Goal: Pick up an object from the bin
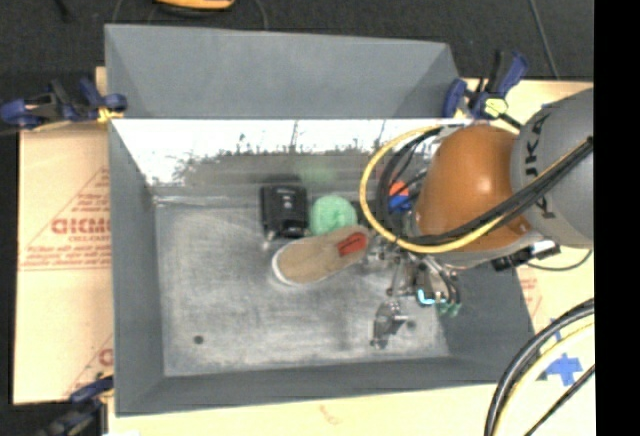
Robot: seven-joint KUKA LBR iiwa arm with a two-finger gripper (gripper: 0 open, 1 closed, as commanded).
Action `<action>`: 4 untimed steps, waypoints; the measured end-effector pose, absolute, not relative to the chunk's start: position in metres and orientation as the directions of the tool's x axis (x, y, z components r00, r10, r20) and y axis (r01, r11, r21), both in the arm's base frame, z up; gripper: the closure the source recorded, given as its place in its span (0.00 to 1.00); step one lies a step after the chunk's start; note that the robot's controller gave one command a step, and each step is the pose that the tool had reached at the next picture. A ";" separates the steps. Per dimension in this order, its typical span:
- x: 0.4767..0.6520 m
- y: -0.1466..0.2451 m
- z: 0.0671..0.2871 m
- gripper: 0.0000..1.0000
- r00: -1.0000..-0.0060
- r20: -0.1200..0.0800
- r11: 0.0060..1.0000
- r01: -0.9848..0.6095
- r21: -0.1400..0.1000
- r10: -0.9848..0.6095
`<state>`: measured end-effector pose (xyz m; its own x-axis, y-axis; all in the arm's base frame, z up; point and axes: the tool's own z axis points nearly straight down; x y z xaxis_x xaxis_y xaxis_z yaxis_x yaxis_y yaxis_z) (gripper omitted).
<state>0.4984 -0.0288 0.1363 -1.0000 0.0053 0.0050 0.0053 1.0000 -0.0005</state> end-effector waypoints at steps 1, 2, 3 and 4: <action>0.500 -0.029 0.140 0.00 -1.000 -0.003 1.000 0.004 -0.001 0.004; 0.597 -0.026 0.081 1.00 -0.999 -0.032 0.999 0.033 -0.002 0.033; 0.597 -0.026 0.081 1.00 -0.999 -0.032 0.999 0.032 -0.002 0.032; 0.596 -0.020 0.195 1.00 -0.999 -0.005 0.999 0.043 0.000 0.043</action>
Offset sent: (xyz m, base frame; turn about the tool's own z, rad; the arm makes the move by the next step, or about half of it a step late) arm 0.0884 0.0050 -0.0663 0.0292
